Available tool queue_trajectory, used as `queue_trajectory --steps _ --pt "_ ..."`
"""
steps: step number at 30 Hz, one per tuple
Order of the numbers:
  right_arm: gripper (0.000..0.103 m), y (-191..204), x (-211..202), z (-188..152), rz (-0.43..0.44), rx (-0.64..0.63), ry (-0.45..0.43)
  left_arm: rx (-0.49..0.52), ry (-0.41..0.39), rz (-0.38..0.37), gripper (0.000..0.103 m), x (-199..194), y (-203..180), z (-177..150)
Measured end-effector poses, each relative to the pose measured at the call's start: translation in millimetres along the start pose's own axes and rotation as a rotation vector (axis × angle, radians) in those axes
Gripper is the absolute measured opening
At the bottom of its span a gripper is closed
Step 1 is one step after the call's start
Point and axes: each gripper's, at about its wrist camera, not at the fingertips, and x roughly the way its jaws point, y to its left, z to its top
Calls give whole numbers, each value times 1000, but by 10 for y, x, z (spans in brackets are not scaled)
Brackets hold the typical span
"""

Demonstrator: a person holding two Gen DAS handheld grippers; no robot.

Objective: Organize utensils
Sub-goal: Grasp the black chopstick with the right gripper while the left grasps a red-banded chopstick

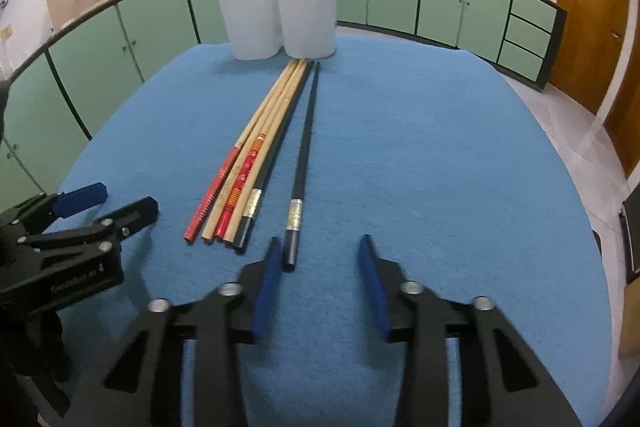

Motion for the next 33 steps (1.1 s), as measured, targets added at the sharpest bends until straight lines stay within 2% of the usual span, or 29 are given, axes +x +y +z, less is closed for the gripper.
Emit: queue_trajectory --steps 1,3,10,17,21,22,29,33 --pt "18 5 14 13 5 -3 1 2 -1 -8 76 -9 -17 -7" --pt "7 1 18 20 23 -8 2 7 -4 -21 76 -26 -49 -15" --pt "6 -78 -1 -3 11 26 -6 53 -5 -75 76 -45 -277 -65" --pt "6 -141 -8 -16 0 29 -7 96 13 -34 76 32 -429 -56" --pt "7 -178 0 -17 13 39 -7 82 11 -21 74 39 -436 -50" --pt "7 -182 2 -17 16 42 -6 80 9 -17 71 34 -432 -50" --pt "7 -213 14 -18 33 56 -3 76 -6 -21 35 5 -436 -44" --pt "8 -202 25 -13 30 50 -2 96 -10 -22 20 9 -499 -43"
